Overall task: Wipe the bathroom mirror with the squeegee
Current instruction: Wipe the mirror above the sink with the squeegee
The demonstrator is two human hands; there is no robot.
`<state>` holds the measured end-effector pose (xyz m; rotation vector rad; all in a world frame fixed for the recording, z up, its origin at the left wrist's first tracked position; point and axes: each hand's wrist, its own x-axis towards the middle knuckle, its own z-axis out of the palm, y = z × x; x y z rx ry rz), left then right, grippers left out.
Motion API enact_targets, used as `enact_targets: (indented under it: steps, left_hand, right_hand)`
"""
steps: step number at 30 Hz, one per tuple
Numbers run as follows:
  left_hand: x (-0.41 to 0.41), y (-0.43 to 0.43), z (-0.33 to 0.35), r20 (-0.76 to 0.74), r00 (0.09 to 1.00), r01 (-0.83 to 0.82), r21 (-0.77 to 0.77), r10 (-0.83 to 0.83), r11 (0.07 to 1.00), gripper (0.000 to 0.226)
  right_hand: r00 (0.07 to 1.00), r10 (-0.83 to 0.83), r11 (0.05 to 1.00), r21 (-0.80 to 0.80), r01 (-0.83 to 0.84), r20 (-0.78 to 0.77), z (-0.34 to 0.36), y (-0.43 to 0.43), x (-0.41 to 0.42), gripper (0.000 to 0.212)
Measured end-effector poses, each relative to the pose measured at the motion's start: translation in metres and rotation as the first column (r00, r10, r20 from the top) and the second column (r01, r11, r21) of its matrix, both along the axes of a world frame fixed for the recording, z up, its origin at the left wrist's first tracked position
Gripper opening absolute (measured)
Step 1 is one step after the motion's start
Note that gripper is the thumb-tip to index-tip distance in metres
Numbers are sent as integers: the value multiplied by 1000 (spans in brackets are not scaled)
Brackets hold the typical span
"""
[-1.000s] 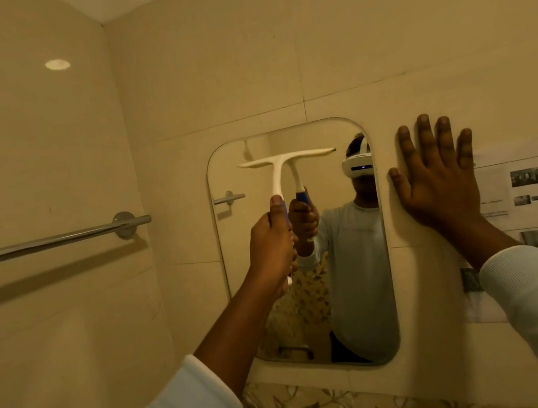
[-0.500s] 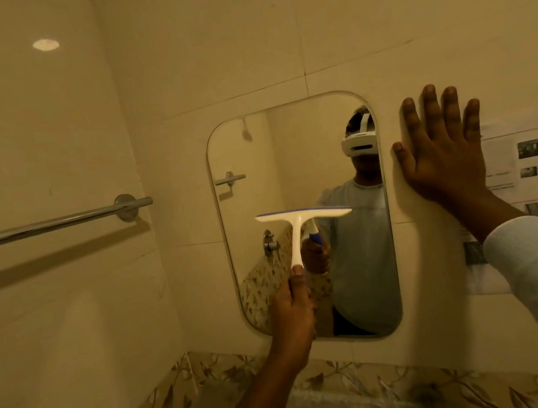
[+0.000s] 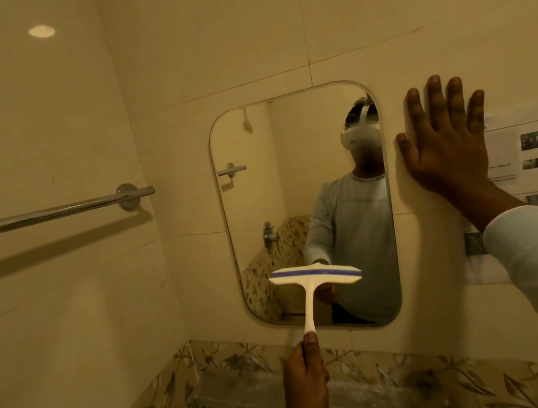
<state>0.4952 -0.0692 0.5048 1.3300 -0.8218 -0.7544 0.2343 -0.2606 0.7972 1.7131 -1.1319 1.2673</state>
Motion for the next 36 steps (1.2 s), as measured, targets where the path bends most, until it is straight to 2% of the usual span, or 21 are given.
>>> enact_targets:
  steps: [3, 5, 7, 9, 11, 14, 17, 21, 24, 29, 36]
  left_hand:
    - [2, -1, -31, 43, 998, -56, 81, 53, 995, 47]
    - [3, -4, -60, 146, 986, -97, 134, 77, 986, 46]
    - [15, -1, -81, 170, 979, -135, 120, 113, 984, 43]
    - [25, 3, -81, 193, 980, -70, 126, 45, 990, 39]
    - [26, 3, -57, 157, 983, 62, 181, -91, 982, 40]
    - [23, 7, 8, 184, 981, -55, -67, 67, 996, 34]
    - [24, 15, 108, 251, 967, 22, -265, 47, 964, 47]
    - [37, 7, 211, 114, 993, 21, -410, 28, 912, 51]
    - [47, -10, 256, 89, 996, 22, -455, 21, 890, 53]
    - [61, -26, 281, 109, 993, 13, -432, 38, 902, 58]
    - [78, -37, 262, 101, 995, 37, -358, -1, 933, 57]
  right_hand:
    - [1000, 2, 1000, -3, -2, 4, -1, 0, 0, 77]
    - [1000, 3, 1000, -5, -3, 7, -1, 0, 0, 77]
    - [1000, 3, 1000, -5, -3, 2, -1, 0, 0, 77]
    - [1000, 7, 1000, -8, -7, 2, 1, 0, 0, 77]
    - [1000, 1, 1000, -19, -1, 7, -1, -3, -1, 78]
    - [1000, -10, 999, -33, 10, 6, -2, -5, -1, 77]
    - [1000, -1, 1000, -22, 1, -1, -2, -5, 0, 77]
    - [1000, -6, 1000, -16, 6, 7, -1, -6, 0, 78]
    - [1000, -13, 1000, -17, 13, 9, -2, -6, 0, 78]
    - [1000, -23, 1000, -14, 23, 0, -1, -7, -1, 79]
    - [1000, -27, 1000, -12, 27, 1, -2, -5, -1, 79]
